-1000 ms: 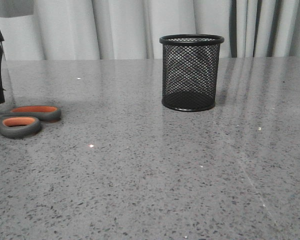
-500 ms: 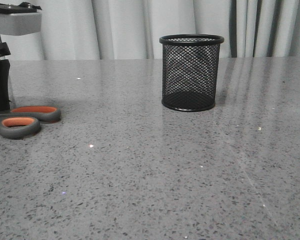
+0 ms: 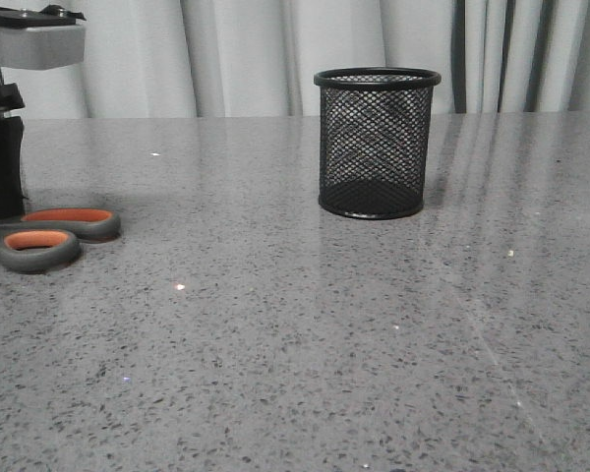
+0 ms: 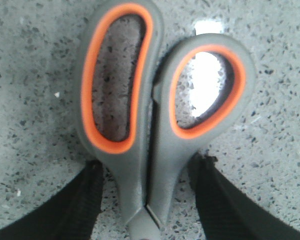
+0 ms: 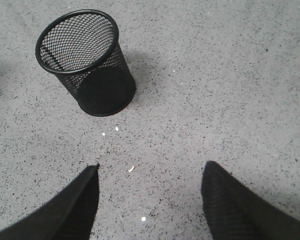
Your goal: Put scissors into bucket
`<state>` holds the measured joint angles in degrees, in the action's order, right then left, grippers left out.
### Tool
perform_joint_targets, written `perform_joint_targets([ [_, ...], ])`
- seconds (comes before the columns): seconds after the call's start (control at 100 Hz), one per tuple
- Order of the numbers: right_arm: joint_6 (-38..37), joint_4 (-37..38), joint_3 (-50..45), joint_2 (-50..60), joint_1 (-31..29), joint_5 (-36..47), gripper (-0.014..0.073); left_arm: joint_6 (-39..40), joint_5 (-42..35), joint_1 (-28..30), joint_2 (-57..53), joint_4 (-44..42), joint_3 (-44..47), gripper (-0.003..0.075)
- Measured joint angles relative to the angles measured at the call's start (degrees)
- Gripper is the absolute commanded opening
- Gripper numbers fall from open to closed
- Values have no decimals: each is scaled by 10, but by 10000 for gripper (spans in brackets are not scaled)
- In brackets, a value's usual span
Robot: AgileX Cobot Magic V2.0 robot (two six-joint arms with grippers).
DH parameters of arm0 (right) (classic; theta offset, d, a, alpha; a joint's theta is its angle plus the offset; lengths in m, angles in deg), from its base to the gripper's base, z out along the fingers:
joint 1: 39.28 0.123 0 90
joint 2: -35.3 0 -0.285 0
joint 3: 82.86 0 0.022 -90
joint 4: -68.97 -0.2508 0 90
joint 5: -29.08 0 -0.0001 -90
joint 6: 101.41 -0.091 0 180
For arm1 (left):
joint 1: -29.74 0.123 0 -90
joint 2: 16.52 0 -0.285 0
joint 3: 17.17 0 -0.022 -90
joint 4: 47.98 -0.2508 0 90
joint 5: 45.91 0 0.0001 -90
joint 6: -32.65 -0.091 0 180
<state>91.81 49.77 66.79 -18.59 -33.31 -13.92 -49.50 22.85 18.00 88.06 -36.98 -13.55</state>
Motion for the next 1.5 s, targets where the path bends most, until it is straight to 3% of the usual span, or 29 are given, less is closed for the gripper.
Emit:
perform_joint_targets([
  [0.08,0,0,0,0,0,0,404,0,2,0,0,0,0,351],
  [0.28,1,0,0,0,0,0,404,0,4,0,0,0,0,128],
  [0.37,2,0,0,0,0,0,404,0,4,0,0,0,-1,73],
  [0.86,2,0,0,0,0,0,404,0,7,0,0,-1,-11,64],
  [1.5,3,-18,0,0,0,4,404,15,22,-2,-76,33,-136,64],
])
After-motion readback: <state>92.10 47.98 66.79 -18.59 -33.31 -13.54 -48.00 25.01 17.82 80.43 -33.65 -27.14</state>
